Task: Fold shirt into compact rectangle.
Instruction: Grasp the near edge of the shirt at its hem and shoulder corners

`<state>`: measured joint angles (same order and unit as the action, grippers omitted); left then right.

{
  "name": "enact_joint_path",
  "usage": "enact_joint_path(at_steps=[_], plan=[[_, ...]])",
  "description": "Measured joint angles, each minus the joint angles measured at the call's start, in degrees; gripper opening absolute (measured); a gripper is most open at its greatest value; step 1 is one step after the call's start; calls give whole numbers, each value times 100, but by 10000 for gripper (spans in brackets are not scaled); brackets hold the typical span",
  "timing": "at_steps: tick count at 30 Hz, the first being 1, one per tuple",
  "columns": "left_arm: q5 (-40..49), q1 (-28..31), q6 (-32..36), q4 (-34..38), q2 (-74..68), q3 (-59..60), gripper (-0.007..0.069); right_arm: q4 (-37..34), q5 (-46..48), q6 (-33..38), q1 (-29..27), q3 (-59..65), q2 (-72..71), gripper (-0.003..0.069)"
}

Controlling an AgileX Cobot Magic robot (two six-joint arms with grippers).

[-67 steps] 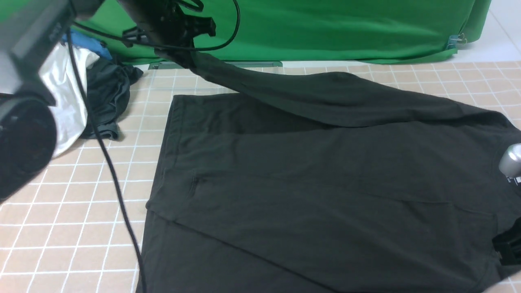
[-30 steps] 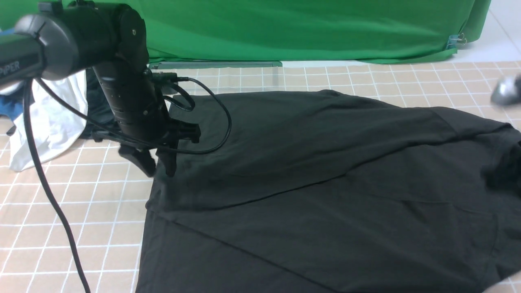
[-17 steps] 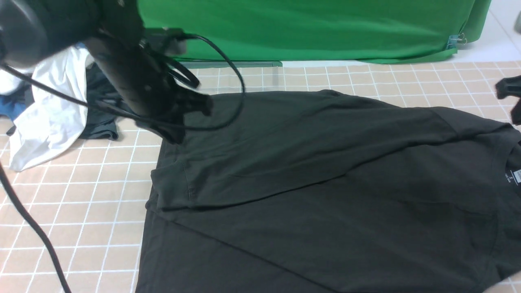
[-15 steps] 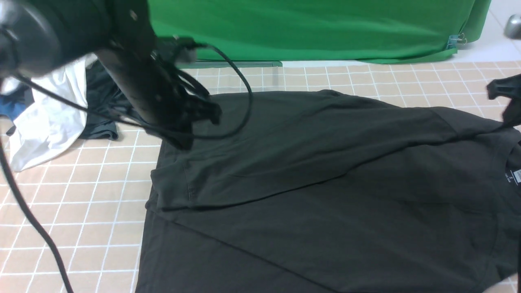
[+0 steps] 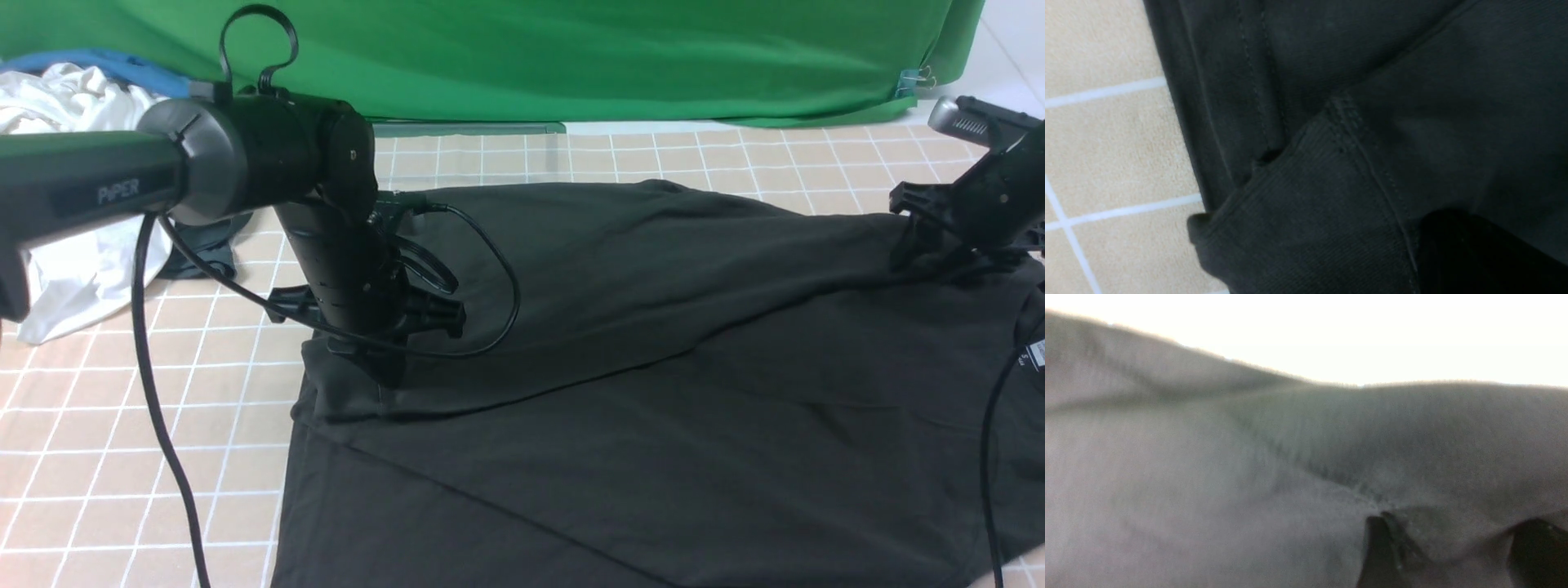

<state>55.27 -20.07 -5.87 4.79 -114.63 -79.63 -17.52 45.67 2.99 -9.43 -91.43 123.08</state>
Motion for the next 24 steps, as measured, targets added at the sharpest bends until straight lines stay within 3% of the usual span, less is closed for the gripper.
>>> enact_joint_path(at_steps=[3,6,8,20,23,24], plan=[[0,0,0,-15,-5,0,18,-40,-216,82,0,-33,72,363],[-1,0,0,-15,-5,0,18,-57,-366,338,0,-56,103,147],[-1,0,0,-15,-5,0,18,-36,-303,419,0,-137,103,81],[13,0,0,11,3,0,18,472,617,455,-55,-814,103,81],[-58,0,0,-16,98,0,18,607,718,455,-55,-814,103,115],[-123,31,-57,-54,277,0,18,712,746,426,-55,-820,103,166]])
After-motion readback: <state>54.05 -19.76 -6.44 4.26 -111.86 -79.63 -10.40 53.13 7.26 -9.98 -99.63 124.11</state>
